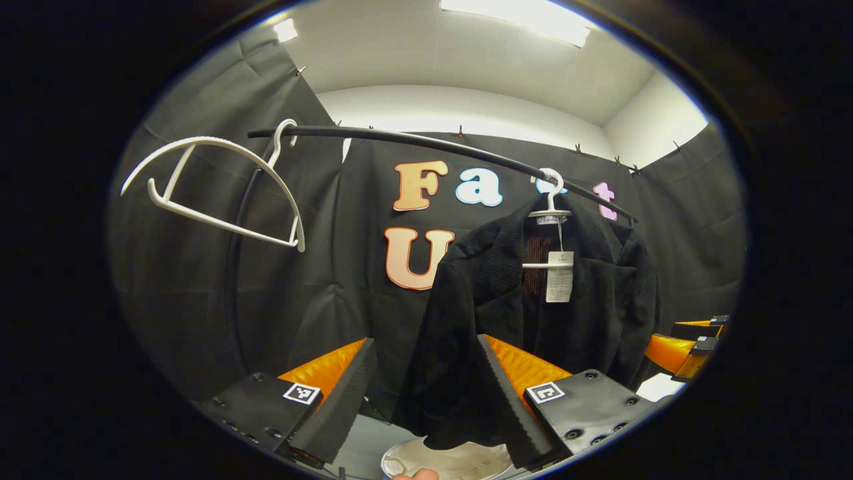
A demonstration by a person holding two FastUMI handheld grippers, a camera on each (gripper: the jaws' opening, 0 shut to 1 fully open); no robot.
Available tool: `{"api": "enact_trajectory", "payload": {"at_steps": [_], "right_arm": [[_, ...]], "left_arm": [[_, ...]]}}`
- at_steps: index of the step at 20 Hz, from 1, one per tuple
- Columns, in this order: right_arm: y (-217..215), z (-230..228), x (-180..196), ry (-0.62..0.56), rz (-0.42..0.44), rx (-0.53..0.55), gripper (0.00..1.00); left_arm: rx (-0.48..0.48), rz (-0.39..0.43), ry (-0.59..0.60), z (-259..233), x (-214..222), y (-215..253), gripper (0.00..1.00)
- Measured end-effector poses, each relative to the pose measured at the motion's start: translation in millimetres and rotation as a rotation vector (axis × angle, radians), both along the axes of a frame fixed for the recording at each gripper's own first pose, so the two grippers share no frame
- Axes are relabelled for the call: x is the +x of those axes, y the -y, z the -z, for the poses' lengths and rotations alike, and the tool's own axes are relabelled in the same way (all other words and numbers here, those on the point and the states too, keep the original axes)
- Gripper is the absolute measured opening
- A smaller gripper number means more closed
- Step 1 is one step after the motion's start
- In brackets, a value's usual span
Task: Grasp the clothes on the hanger with both hands and then place them into the laundry hamper below.
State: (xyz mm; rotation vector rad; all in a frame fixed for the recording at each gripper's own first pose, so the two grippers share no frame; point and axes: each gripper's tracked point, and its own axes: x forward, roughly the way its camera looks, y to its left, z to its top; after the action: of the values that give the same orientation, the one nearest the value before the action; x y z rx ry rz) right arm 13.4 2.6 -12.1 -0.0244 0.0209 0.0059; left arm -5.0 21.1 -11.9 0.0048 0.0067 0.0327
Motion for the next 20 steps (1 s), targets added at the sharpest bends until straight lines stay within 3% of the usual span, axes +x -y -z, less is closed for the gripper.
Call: {"api": "enact_trajectory", "payload": {"at_steps": [7,13,16,17,18,20], "right_arm": [[-7,-1,7,0.004,-0.018,-0.001,0.93],[-28,7,47,-0.015,-0.055,-0.012,0.93],[-33,28,82,-0.059,-0.016,0.017,0.93],[-33,40,94,-0.084,0.006,0.023,1.00],[-33,49,104,-0.100,0.029,0.026,0.93],[-29,55,128,-0.076,0.092,0.014,0.93]], "left_arm": [[0.003,0.013,-0.001,0,-1,0,1.00],[0.015,-0.001,-0.008,1,-5,-8,0.93],[0.017,-0.006,-0.014,2,-9,-15,0.93],[0.014,-0.009,-0.017,2,-11,-17,0.96],[0.013,-0.012,-0.018,3,-12,-20,0.96],[0.014,-0.028,-0.020,3,-16,-27,0.93]]}}
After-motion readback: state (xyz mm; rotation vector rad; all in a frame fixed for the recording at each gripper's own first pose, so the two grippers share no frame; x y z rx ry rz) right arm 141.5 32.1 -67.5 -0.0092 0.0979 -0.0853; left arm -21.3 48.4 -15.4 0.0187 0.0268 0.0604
